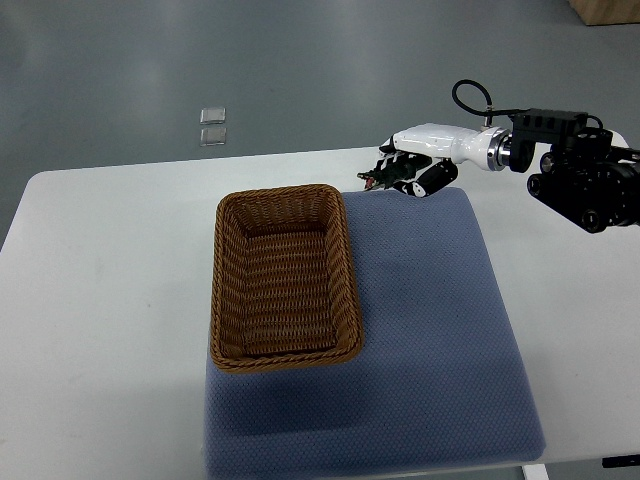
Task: Place crocodile in brown basket with right hand
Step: 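Lift the crocodile with the right hand toward the basket, then lower the crocodile into the wicker basket and open the right hand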
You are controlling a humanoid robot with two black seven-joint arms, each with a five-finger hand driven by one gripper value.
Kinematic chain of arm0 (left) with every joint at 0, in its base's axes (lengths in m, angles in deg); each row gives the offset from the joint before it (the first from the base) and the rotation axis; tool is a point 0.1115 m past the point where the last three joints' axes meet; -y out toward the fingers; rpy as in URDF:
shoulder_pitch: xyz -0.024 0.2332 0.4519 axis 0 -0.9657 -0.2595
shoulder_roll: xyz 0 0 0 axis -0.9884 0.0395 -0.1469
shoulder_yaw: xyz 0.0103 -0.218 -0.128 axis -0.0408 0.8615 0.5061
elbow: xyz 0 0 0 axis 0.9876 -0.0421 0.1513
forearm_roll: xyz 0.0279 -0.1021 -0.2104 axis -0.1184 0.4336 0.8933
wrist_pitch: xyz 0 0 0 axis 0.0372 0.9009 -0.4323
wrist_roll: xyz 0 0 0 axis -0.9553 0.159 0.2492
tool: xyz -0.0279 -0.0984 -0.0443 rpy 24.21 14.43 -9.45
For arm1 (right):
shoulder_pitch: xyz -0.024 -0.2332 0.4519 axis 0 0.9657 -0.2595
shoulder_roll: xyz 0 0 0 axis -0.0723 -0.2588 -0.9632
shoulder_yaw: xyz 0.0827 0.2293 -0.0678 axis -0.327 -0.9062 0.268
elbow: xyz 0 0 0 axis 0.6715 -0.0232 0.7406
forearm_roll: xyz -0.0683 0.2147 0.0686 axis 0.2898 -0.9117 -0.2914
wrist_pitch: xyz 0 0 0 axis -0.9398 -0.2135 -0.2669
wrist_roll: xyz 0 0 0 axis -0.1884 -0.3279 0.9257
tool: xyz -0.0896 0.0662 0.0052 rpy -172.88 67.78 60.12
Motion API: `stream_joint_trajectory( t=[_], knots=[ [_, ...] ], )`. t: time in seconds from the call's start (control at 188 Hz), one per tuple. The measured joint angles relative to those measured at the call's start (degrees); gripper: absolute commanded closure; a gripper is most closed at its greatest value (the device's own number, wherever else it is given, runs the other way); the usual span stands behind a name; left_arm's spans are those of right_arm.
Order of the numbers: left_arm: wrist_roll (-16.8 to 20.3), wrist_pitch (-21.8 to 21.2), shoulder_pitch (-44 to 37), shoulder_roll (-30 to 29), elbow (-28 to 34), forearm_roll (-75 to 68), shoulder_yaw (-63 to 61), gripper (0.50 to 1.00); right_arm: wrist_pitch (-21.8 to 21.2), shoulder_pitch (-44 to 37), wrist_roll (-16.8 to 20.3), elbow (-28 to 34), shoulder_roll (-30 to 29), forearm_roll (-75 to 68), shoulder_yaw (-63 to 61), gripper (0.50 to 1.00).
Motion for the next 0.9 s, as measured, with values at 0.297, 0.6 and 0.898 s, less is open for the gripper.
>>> stream_joint_trajectory(
  t=[0.297, 0.6, 0.898],
  knots=[
    [0.00, 0.00, 0.03, 0.00, 0.00, 0.00, 0.00, 0.500, -0.16, -3.74, 0.00, 8.27, 0.31, 0.26, -0.03, 0.983],
    [0.00, 0.00, 0.02, 0.00, 0.00, 0.00, 0.00, 0.500, -0.34, -7.00, 0.00, 14.68, -3.11, 3.47, 2.00, 0.983],
    [0.00, 0.00, 0.03, 0.00, 0.00, 0.00, 0.00, 0.500, -0.01, -7.23, 0.00, 14.66, -11.75, 8.43, 6.63, 0.977]
  ],
)
